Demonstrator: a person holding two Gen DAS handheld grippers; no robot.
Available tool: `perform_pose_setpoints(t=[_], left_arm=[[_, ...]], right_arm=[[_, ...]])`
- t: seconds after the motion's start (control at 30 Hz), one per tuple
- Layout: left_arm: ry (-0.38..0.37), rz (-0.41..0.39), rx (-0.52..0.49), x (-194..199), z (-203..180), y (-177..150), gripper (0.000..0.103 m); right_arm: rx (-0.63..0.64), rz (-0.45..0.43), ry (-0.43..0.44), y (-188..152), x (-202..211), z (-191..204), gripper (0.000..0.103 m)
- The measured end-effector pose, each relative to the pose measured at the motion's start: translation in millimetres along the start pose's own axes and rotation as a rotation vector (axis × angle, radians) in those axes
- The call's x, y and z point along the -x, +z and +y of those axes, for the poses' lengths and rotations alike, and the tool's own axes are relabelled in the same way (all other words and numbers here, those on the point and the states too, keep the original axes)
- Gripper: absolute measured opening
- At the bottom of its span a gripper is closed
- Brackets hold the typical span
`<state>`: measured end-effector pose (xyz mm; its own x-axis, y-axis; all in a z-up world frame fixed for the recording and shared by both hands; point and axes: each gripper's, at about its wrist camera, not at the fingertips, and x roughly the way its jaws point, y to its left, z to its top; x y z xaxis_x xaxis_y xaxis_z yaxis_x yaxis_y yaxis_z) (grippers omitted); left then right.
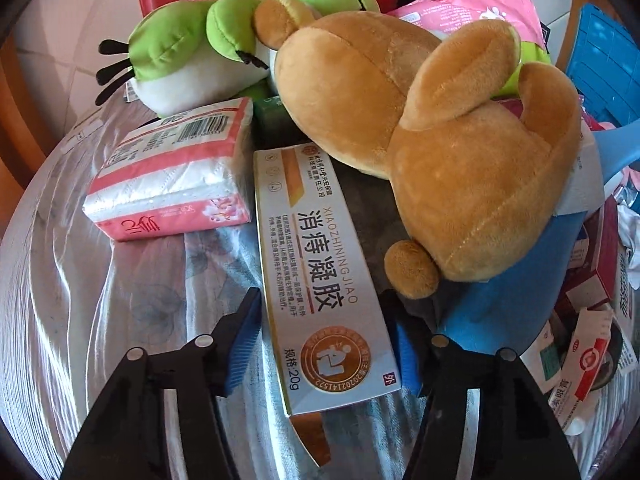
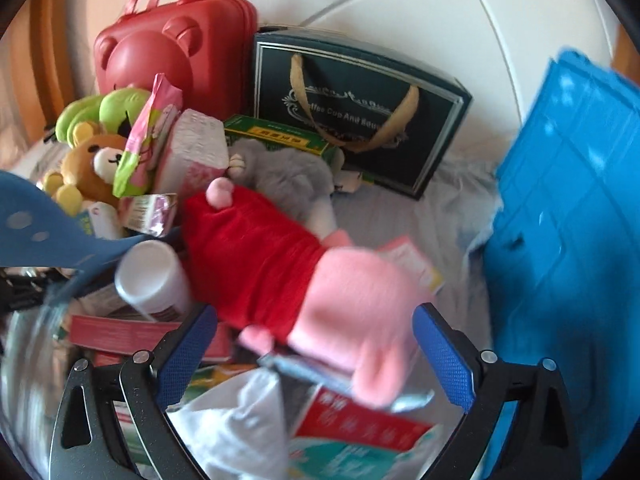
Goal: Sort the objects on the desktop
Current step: 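Grasp the white ointment box with the left tool while the right tool grasps the pink pig plush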
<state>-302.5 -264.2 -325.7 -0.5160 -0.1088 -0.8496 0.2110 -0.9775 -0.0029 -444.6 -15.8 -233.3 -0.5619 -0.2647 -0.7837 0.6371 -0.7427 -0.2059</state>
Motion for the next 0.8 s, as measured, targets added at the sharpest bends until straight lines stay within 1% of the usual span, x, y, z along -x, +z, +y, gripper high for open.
perform_pose_setpoints(t=[0.03,0.17,0.2,0.23,0.33,0.4,0.5,0.53,0.6,0.7,0.73,0.77,0.8], left_arm=[[-0.008,0.009,-0.006,-0.6,1.2,1.2,0.059],[-0.020,0.025,-0.022,-3.4,5.9,5.0,0.060],[-0.020,0.022,-0.019,-4.6,6.9,6.2,0.061],[-0.019,0.020,-0.015,-6.2,7.7,7.9,0.063],[-0.011,0.022,-0.011,-11.1,7.5,14.4,0.064],[-0.005,0.042,-0.026,-11.5,6.1,16.4,0.064],[-0.014,0.058,-0.044,-9.1,6.7,11.8,0.064],[-0.020,0.062,-0.041,-9.0,7.6,10.7,0.064],[-0.027,0.059,-0.035,-9.8,8.1,10.0,0.064],[-0.019,0.056,-0.027,-11.6,5.8,11.2,0.064],[-0.014,0.054,-0.022,-12.1,4.7,11.3,0.064],[-0.009,0.054,-0.019,-12.3,3.6,11.3,0.064],[-0.006,0.055,-0.020,-12.5,2.7,11.2,0.064]], right_arm=[[0.054,0.005,-0.012,4.1,-4.6,1.5,0.100],[0.267,0.114,-0.023,6.1,-37.2,8.1,0.102],[0.302,0.122,-0.021,5.5,-42.4,8.0,0.103],[0.316,0.123,0.001,6.3,-45.5,6.0,0.103],[0.312,0.158,0.076,13.1,-56.0,-2.4,0.103],[0.321,0.194,0.117,17.7,-58.4,-5.4,0.103],[0.382,0.195,0.120,17.0,-50.2,-2.7,0.103],[0.397,0.210,0.129,15.7,-51.8,-2.0,0.103],[0.411,0.269,0.164,13.7,-63.4,0.0,0.103],[0.436,0.312,0.182,11.7,-84.6,5.9,0.103],[0.447,0.325,0.168,9.3,-91.2,9.1,0.103],[0.462,0.319,0.140,7.4,-94.9,12.3,0.103],[0.459,0.304,0.131,8.2,-95.4,13.8,0.103]])
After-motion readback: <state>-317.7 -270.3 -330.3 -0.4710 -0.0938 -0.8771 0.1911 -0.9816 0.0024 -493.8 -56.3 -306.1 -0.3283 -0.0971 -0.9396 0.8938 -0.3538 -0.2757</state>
